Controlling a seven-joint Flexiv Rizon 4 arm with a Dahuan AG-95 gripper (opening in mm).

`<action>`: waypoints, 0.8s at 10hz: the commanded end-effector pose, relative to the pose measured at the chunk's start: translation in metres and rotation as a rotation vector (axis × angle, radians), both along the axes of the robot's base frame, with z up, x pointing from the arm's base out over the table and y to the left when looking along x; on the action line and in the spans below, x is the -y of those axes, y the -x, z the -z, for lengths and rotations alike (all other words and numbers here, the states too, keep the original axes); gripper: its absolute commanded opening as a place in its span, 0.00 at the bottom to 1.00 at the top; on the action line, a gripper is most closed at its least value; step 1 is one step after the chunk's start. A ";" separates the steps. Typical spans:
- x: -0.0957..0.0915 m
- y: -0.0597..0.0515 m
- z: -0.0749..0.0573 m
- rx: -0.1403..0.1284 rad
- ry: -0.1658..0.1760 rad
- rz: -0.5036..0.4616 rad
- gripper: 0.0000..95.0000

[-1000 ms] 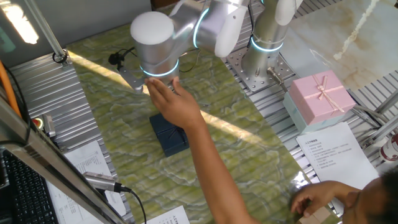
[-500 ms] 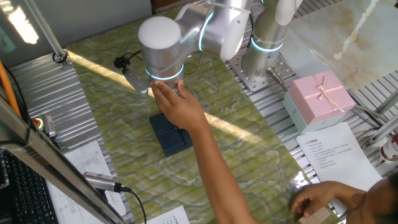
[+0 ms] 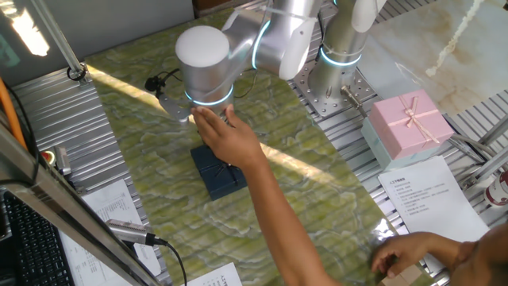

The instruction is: Open a box

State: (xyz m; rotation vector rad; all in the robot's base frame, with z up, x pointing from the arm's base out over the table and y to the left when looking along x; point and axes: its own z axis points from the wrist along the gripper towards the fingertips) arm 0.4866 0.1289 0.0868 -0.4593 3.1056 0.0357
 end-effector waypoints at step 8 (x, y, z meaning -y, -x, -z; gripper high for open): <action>-0.035 0.011 0.005 -0.029 -0.031 0.002 0.40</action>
